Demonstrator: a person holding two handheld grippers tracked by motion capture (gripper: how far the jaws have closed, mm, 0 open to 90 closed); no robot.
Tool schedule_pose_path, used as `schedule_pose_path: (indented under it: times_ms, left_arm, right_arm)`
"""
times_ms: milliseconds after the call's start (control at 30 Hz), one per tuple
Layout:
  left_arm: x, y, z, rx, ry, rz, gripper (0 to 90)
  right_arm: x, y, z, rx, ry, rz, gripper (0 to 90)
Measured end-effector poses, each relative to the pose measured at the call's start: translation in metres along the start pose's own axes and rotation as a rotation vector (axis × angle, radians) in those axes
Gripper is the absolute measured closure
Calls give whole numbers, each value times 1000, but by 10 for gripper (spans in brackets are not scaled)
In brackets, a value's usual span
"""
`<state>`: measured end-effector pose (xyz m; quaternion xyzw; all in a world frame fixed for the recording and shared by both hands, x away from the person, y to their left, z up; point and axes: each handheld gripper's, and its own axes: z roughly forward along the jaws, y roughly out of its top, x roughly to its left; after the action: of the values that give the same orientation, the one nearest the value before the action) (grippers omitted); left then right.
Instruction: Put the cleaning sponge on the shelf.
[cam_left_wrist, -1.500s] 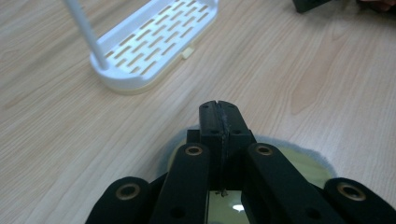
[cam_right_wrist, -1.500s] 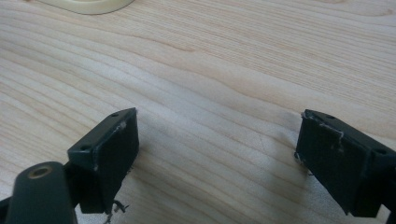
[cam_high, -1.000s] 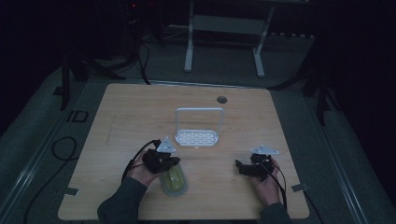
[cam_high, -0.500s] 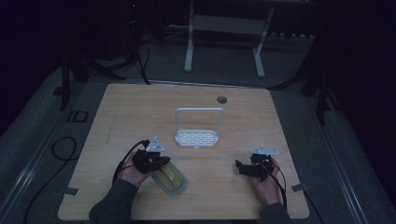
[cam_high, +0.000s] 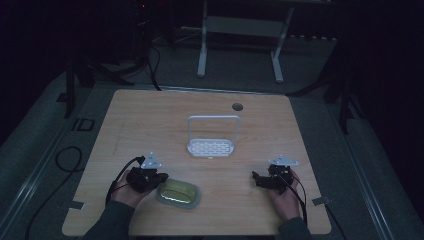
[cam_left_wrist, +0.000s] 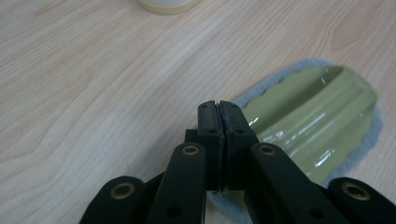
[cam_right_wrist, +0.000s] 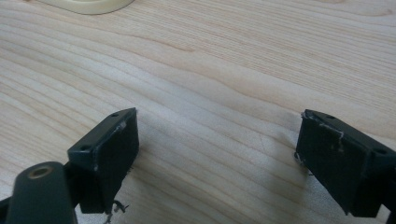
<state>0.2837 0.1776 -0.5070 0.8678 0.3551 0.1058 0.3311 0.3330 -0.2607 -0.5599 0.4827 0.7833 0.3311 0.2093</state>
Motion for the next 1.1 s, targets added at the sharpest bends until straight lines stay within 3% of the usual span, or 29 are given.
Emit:
schedule_pose_path:
  times_ms: [100, 133, 300, 400, 433, 633, 800, 1100]
  left_arm:
    - [-5, 5, -5, -29, -18, 12, 870]
    - [-13, 12, -6, -46, -37, 35, 870]
    - [-29, 22, -4, -52, -80, 80, 871]
    - [-41, 26, 1, -36, -111, 115, 873]
    - [-51, 26, 5, -19, -132, 146, 873]
    - [-69, 26, 12, 19, -172, 203, 877]
    - [-75, 26, 20, 61, -173, 237, 884]
    - [-66, 29, 25, 55, -125, 211, 889]
  right_arm:
    - [0, 0, 0, 0, 0, 0, 128]
    - [0, 0, 0, 0, 0, 0, 128]
    - [0, 0, 0, 0, 0, 0, 128]
    - [0, 0, 0, 0, 0, -1, 128]
    - [0, 0, 0, 0, 0, 0, 128]
    - [0, 0, 0, 0, 0, 1, 128]
    - [0, 0, 0, 0, 0, 1, 128]
    - [0, 0, 0, 0, 0, 0, 128]
